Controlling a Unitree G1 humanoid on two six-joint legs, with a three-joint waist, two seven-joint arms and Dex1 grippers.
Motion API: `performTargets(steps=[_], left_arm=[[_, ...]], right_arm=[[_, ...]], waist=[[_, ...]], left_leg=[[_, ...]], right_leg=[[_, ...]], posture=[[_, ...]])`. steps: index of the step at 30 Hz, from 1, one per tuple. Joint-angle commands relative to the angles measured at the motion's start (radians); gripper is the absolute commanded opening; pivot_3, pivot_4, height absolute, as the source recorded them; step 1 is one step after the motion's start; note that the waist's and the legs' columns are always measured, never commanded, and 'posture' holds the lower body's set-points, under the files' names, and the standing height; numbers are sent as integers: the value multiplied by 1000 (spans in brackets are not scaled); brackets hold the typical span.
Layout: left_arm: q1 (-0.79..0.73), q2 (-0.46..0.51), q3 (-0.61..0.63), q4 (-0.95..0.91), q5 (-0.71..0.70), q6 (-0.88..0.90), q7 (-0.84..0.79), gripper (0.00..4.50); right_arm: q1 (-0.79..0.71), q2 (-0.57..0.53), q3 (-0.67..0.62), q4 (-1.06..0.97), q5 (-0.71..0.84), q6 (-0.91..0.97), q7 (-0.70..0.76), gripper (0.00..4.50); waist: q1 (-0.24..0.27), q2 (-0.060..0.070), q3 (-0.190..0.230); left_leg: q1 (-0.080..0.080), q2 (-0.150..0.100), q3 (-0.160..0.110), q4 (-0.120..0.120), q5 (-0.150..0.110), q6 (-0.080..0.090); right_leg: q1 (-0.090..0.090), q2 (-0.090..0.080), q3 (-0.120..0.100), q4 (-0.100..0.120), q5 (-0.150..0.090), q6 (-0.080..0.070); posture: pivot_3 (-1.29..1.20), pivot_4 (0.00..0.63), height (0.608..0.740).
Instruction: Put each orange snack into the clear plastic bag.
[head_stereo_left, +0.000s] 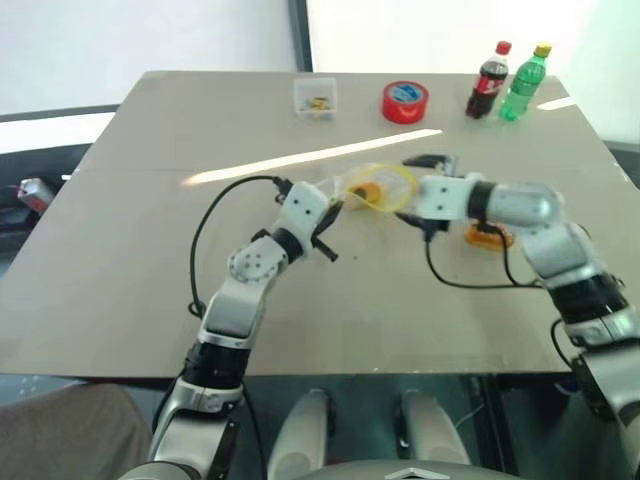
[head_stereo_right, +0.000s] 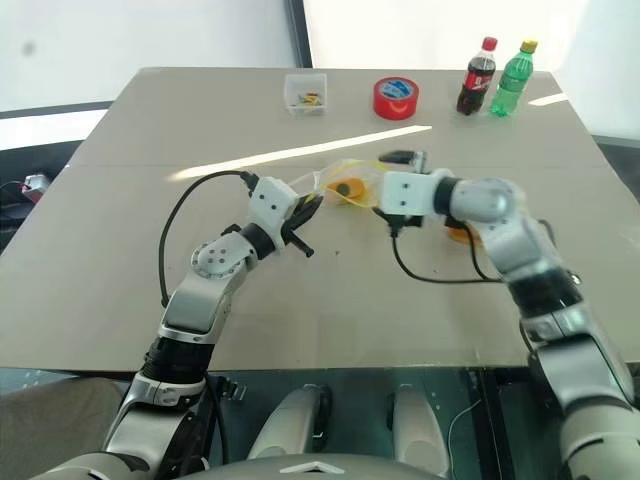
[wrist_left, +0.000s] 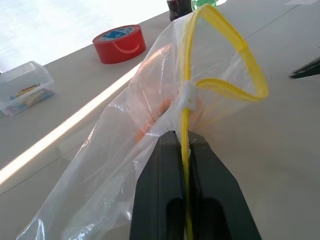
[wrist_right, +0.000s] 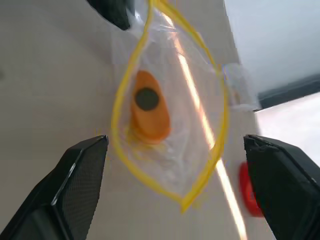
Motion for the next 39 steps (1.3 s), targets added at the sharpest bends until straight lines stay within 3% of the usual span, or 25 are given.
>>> performTargets(steps=[1,5,10,21,24,28,39], left_arm=[[-8,-1,8,-7,-8,-17,9,0],[-10,0,3,5,-6,-26,8,0],[-13,2,0,13,-3,-33,8,0],[-16,13,0,11,1,-33,7,0],[-12,15,0,-1,-2,-28,6,0],[-7,16,2,-10,-5,-22,7,0],[-6,9,-11,-6,-2,-25,11,0]], right_arm=[[28,-96,-98,-24,73,130,74,4428],[58,-182,-135,46,91,237,108,4428],[79,-196,-149,96,133,338,126,4428],[37,-168,-99,348,69,222,86,4428],[35,-164,-98,364,63,186,90,3698],[26,-154,-108,348,79,212,98,1868],[-34,-46,-70,99,98,210,89,1868]], waist=[[6,0,0],[9,0,0],[8,0,0],[13,0,0],[11,0,0],[12,0,0],[10,0,0]], left_leg=[[0,0,0,1,0,0],[1,1,1,1,0,0],[1,1,3,1,0,0],[1,0,3,1,0,0],[1,0,3,1,0,0],[1,0,3,1,0,0],[1,0,2,1,0,0]], right_leg=[[0,0,0,0,0,0],[1,1,0,0,0,0],[1,1,0,0,0,0],[1,0,0,0,0,0],[1,0,0,0,0,0],[1,0,0,0,0,0],[1,1,-1,0,0,0]], posture=[[0,150,740],[0,150,740],[0,150,740],[0,150,740],[0,150,740],[0,150,740],[0,150,740]])
